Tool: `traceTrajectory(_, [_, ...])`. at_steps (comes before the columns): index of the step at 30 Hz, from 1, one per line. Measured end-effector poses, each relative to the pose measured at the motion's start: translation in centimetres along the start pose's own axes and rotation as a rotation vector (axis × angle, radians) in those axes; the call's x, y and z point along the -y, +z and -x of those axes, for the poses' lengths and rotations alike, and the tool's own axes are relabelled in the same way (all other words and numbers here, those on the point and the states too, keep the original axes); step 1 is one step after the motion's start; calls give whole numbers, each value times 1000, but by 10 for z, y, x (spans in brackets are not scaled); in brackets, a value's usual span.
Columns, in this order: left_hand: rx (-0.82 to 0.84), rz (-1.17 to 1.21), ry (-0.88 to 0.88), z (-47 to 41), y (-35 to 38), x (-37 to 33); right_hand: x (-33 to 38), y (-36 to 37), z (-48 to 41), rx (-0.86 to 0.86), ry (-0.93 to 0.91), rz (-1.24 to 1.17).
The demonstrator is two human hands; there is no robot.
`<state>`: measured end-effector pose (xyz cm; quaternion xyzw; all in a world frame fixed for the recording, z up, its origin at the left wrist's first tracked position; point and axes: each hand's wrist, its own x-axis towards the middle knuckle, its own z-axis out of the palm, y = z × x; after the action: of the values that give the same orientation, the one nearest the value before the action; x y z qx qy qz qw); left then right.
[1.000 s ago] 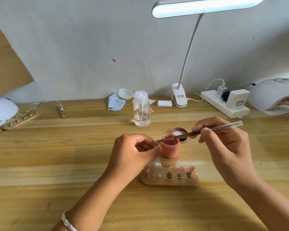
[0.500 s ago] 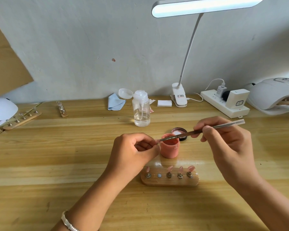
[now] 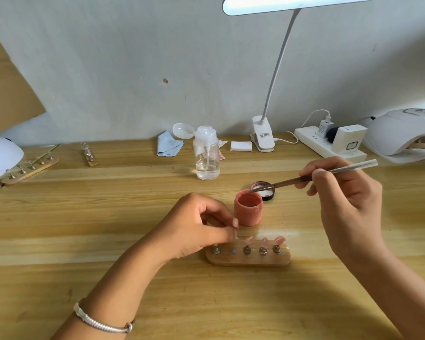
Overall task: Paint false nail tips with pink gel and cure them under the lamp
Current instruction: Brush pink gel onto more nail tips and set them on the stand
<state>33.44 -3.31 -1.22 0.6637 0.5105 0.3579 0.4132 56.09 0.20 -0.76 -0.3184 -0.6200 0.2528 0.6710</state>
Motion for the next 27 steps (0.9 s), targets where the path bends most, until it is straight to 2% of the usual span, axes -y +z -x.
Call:
traceTrajectory(5, [131, -169, -25, 2, 1, 0, 0, -1, 0, -19, 5, 5])
traceTrajectory(18, [134, -201, -63, 0, 3, 9, 0, -1, 0, -19, 17, 18])
traceTrajectory(23, [220, -232, -66, 3, -3, 2, -3, -1, 0, -23, 22, 19])
traceTrajectory(27, [296, -269, -134, 7, -19, 2, -4, -2, 0, -16, 20, 37])
